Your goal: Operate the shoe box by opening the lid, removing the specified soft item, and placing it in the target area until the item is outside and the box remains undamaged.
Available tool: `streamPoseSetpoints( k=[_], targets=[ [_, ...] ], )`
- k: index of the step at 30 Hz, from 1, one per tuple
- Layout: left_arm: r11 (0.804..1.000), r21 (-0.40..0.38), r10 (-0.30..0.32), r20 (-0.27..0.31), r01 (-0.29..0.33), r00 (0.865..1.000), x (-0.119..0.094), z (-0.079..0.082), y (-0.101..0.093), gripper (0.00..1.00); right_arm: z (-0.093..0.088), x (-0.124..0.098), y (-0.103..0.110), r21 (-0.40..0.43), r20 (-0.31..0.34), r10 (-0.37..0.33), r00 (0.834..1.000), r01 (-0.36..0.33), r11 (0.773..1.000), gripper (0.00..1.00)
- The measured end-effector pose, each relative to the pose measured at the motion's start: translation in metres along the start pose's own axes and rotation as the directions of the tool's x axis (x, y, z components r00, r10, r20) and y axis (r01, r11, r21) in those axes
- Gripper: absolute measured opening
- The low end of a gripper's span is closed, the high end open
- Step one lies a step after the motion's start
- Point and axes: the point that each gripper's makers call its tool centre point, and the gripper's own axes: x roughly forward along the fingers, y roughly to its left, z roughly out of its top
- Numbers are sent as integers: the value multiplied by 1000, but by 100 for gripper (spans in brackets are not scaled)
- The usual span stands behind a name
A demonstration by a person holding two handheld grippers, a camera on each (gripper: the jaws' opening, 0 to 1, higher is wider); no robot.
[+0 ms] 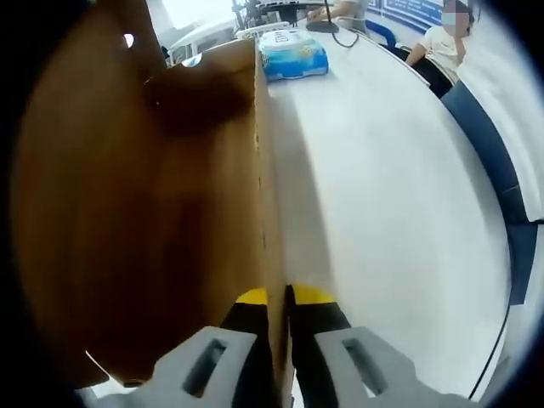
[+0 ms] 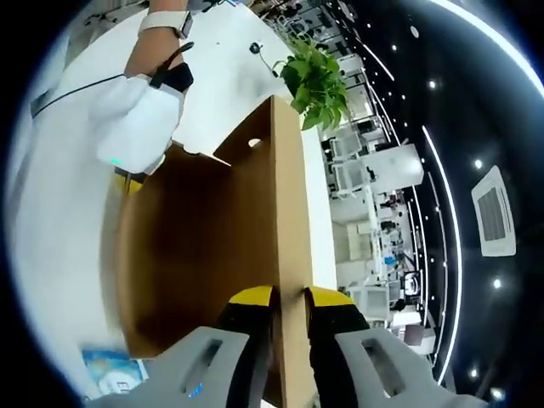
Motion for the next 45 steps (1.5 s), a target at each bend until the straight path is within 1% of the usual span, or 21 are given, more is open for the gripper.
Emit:
streamPoseSetpoints(
  k=[3,5,7,14,23,24,28,32,38,42,45],
  targets=[
    [1000,-1,2,1,-2,1000,0,0,0,2,2,-1,1,20,5,8,1000,-8,1000,11],
    [1000,-1,1,2,-1,1000,0,0,0,2,1,-1,3,12,4,19,1000,-19,1000,12],
    [1000,1,0,1,0,1000,0,0,0,2,2,-2,3,23,6,27,1000,-27,999,12],
    [1000,0,0,3,0,1000,0,1,0,2,5,-6,8,24,7,50,999,-50,998,11],
    [1000,-2,3,3,-3,1000,0,0,0,2,6,-7,14,52,9,73,997,-74,996,12],
    [1000,-2,3,2,-3,1000,0,0,0,2,6,-8,15,52,10,77,997,-77,996,13],
    [1000,1,3,1,-3,1000,0,1,-1,2,8,-8,23,60,14,108,994,-109,992,25],
    [1000,4,3,1,-3,1000,-1,1,-2,2,4,-8,26,69,2,113,994,-113,991,25],
    [1000,3,3,-1,-3,1000,0,1,-2,2,1,-6,31,88,-4,140,990,-139,986,28],
    [1000,-3,2,0,-2,1000,0,1,-2,2,-2,-4,37,113,-11,173,985,-171,979,27],
    [1000,-6,1,-1,-1,1000,0,0,-2,2,0,-4,36,116,-6,169,986,-167,979,27]
  ],
)
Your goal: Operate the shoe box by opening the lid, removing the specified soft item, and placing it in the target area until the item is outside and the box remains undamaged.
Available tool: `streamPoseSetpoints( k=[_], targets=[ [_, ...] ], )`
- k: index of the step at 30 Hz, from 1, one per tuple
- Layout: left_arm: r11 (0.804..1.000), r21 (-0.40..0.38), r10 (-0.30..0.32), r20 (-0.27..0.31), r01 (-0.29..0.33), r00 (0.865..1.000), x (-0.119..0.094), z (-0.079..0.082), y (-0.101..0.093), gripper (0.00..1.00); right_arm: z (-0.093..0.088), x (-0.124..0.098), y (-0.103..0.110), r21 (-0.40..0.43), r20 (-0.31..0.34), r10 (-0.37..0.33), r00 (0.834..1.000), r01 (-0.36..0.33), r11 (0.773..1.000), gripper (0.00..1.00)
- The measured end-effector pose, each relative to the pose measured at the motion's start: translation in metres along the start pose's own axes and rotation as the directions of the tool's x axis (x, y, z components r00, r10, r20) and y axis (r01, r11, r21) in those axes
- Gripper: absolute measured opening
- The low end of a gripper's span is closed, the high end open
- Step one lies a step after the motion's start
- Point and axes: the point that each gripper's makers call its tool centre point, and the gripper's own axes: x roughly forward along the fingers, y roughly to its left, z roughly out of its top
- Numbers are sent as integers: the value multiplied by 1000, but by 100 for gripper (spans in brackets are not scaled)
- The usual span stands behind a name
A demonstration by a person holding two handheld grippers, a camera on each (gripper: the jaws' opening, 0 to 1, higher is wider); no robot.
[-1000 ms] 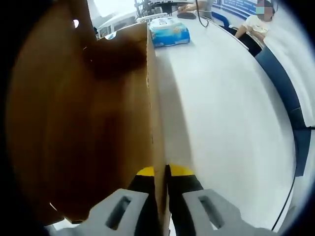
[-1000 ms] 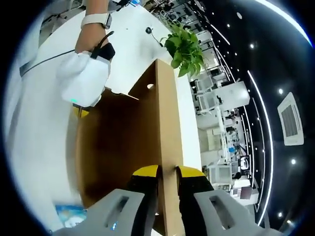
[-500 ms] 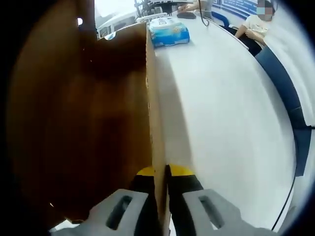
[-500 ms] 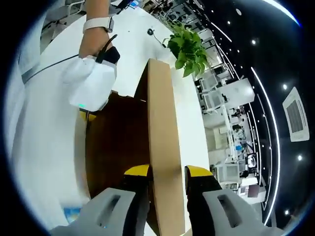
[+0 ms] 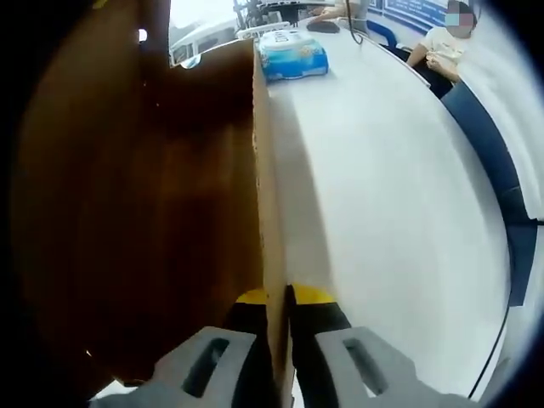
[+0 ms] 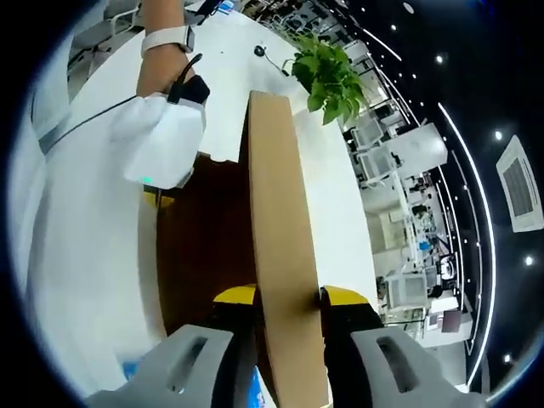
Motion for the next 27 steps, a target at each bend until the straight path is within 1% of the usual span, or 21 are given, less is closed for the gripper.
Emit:
streamPoseSetpoints(
  k=[4,7,10,14,15,16,17,18,19,20,22,25,26,27],
  targets=[
    [1000,-2,-2,0,2,1000,-1,0,-1,2,-1,1,2,-2,-3,8,1000,-8,1000,27],
    [1000,2,-12,-2,12,1000,-1,1,-4,2,2,0,2,3,7,8,1000,-8,1000,26],
    [1000,-10,-11,1,11,1000,-1,1,-4,2,1,-1,4,1,7,9,1000,-9,1000,26],
    [1000,4,-9,0,9,1000,-1,1,-5,4,2,-1,5,-3,11,12,1000,-12,1000,26],
    [1000,13,-4,-1,4,1000,-2,2,-5,6,2,-1,5,-2,11,11,1000,-11,1000,26],
    [1000,18,-1,-3,1,1000,-3,2,-4,11,3,0,5,-1,12,11,1000,-11,1000,26],
    [1000,3,13,-7,-13,1000,-4,2,-1,19,3,0,5,-1,11,11,1000,-11,1000,26],
    [1000,-8,19,-2,-19,1000,-5,4,0,23,3,0,5,-1,11,10,1000,-10,1000,26],
    [999,-25,24,19,-24,1000,-7,8,2,24,3,0,5,0,12,10,1000,-10,1000,26],
    [999,-36,23,28,-22,999,-10,10,3,24,3,0,5,0,12,10,1000,-10,1000,26],
    [999,-34,31,38,-30,999,-14,14,4,26,3,0,5,1,13,9,1000,-9,1000,26],
    [999,-39,25,42,-23,999,-16,16,3,40,3,0,5,0,14,8,1000,-8,1000,26],
    [998,-56,21,46,-19,999,-17,17,3,48,3,0,5,2,14,8,1000,-8,1000,26],
    [997,-73,17,50,-13,999,-17,18,3,53,3,0,5,2,13,8,1000,-8,1000,26]
  ],
)
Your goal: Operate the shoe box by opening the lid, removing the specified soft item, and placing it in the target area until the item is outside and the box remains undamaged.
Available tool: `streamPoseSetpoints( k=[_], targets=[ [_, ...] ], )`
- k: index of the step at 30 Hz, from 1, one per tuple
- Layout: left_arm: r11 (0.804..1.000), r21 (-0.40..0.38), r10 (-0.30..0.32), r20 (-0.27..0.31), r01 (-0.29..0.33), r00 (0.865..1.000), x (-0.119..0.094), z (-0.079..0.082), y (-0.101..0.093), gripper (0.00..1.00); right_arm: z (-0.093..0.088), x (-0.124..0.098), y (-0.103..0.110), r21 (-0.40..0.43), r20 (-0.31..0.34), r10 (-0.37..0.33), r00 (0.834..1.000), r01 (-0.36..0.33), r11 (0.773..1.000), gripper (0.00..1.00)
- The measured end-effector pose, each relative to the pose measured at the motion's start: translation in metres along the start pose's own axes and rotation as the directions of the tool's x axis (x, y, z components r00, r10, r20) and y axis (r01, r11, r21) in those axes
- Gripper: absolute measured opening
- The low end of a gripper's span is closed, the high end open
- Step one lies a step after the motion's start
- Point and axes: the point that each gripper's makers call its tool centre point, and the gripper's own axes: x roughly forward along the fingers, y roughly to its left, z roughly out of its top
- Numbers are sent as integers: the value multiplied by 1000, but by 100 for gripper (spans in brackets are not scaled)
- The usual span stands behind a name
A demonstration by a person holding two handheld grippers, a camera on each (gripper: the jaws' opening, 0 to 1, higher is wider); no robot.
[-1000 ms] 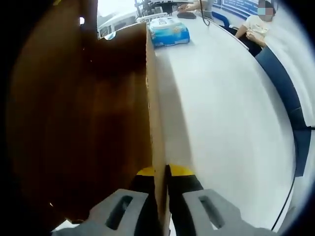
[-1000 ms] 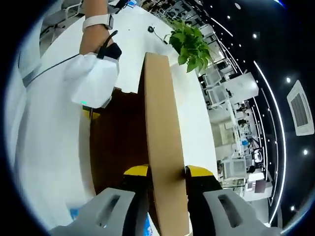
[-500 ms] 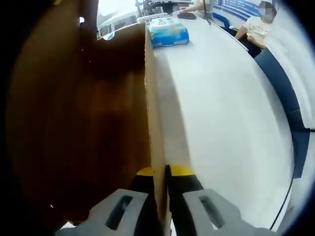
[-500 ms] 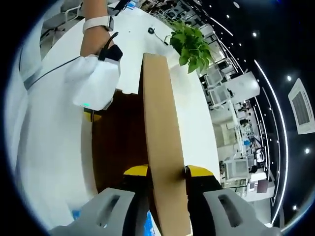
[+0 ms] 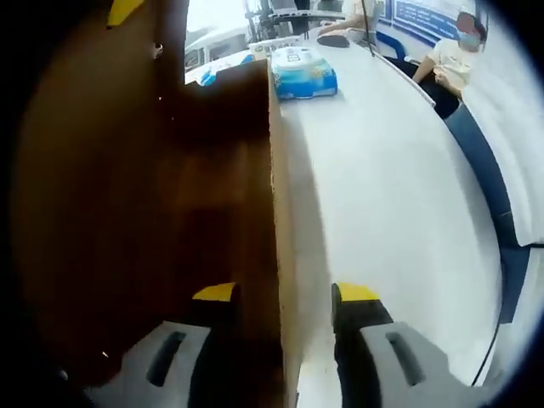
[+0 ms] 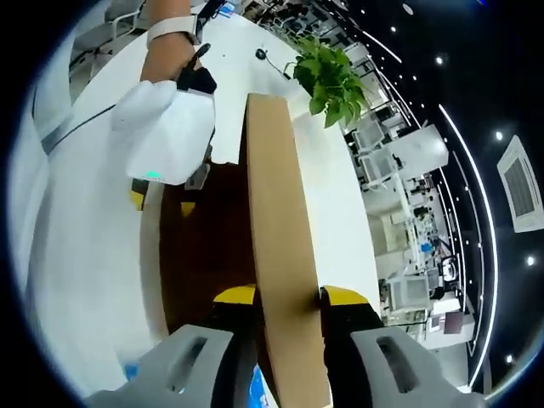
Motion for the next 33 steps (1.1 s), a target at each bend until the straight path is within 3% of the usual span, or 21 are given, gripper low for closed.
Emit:
streamPoseSetpoints(
  k=[7,12,15,18,19,25,28,29,33],
  targets=[
    [1000,-16,0,2,0,1000,-1,2,-1,69,0,1,0,4,2,-5,1000,5,1000,27],
    [1000,-27,5,25,-4,1000,-4,8,-4,71,0,1,0,9,2,-7,1000,7,1000,27],
    [999,-35,25,69,-23,997,-12,18,-8,71,-1,1,2,9,5,-6,1000,6,1000,27],
    [989,111,97,58,-103,994,-20,20,-5,74,-1,1,3,11,6,-7,1000,7,1000,27],
    [987,117,101,59,-107,993,-21,20,-6,74,-1,1,3,13,5,-7,1000,7,1000,27],
    [988,54,136,100,-142,986,-47,20,-14,75,-2,1,6,19,7,-6,1000,6,1000,28],
    [982,57,177,87,-183,980,-60,15,-13,75,-2,0,6,14,7,-6,1000,6,1000,28],
    [978,44,196,112,-202,974,-75,16,-17,76,-2,0,7,10,3,-8,1000,8,1000,28],
    [970,-20,245,124,-244,962,-100,18,-19,77,0,2,6,0,-1,-15,1000,15,1000,27]
  ],
)
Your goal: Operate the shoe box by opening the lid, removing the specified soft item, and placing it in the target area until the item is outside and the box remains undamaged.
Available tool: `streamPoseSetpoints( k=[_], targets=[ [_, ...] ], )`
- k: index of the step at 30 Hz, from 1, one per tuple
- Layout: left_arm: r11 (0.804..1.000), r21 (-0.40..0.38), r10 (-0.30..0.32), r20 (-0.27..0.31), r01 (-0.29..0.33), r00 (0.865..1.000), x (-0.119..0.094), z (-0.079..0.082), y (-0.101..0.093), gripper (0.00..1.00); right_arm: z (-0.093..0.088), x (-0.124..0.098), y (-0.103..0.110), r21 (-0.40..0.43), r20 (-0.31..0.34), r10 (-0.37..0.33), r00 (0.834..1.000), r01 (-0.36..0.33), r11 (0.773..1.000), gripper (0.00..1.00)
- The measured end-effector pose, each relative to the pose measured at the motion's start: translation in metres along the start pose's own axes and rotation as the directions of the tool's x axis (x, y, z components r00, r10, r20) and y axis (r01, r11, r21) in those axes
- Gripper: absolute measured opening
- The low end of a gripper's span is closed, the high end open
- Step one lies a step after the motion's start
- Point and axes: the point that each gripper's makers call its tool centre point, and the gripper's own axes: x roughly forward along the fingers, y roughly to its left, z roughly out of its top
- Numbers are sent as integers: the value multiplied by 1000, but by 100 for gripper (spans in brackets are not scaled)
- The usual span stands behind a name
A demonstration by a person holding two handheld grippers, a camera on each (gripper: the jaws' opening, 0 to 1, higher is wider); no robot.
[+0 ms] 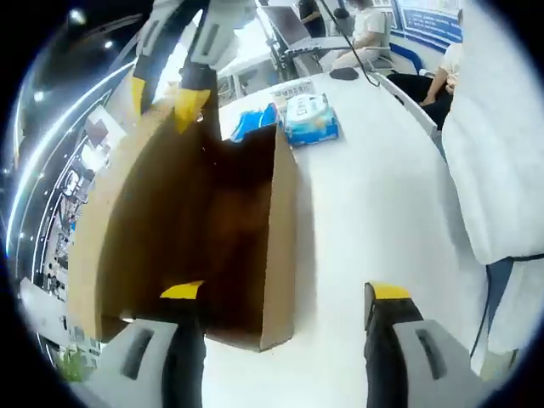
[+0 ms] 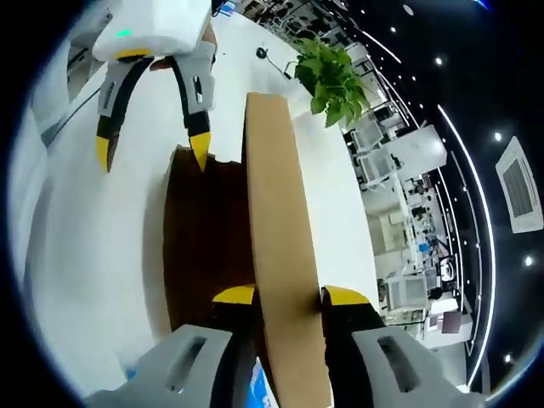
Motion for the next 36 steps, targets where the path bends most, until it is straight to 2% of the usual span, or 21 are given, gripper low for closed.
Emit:
streamPoseSetpoints(
  k=[2,5,7,9,14,17,19,20,21,24,27,30,32,36],
  targets=[
    [1000,-2,19,8,-19,1000,-11,4,0,74,0,0,0,-2,-1,-2,1000,2,1000,27],
    [998,20,58,-13,-58,998,-37,9,2,72,0,1,0,0,1,-3,1000,3,1000,28],
    [996,-13,92,42,-92,995,-54,22,6,72,0,0,0,2,3,-6,1000,6,1000,28],
    [995,-26,97,48,-96,994,-66,27,6,72,0,0,1,7,1,-6,1000,6,1000,28],
    [986,-11,167,67,-166,984,-88,37,19,72,-1,1,2,11,-1,-10,1000,10,1000,28],
    [983,-31,184,65,-182,981,-95,39,28,69,-1,1,3,7,-1,-8,1000,8,1000,28],
    [981,-42,191,52,-189,980,-97,35,34,62,-2,2,3,15,1,-3,1000,3,1000,28],
    [980,-43,194,47,-192,980,-98,33,37,62,-2,2,3,15,1,-2,1000,2,1000,28],
    [979,-54,197,28,-195,980,-98,30,40,62,-2,3,2,10,1,-4,1000,4,1000,28],
    [975,-76,210,25,-207,977,-98,30,49,66,-2,2,2,11,5,-1,1000,1,1000,28],
    [971,-68,230,24,-228,973,-100,35,58,67,-2,1,3,15,18,0,1000,-1,1000,28],
    [968,-53,248,-1,-247,969,-99,35,69,68,-1,2,3,15,36,2,999,-3,1000,28],
    [966,-49,254,-1,-254,967,-96,37,76,68,0,3,2,8,45,-4,999,3,1000,28],
    [968,-29,248,-39,-249,968,-80,35,86,63,1,5,1,12,65,-6,998,5,1000,28]
  ],
)
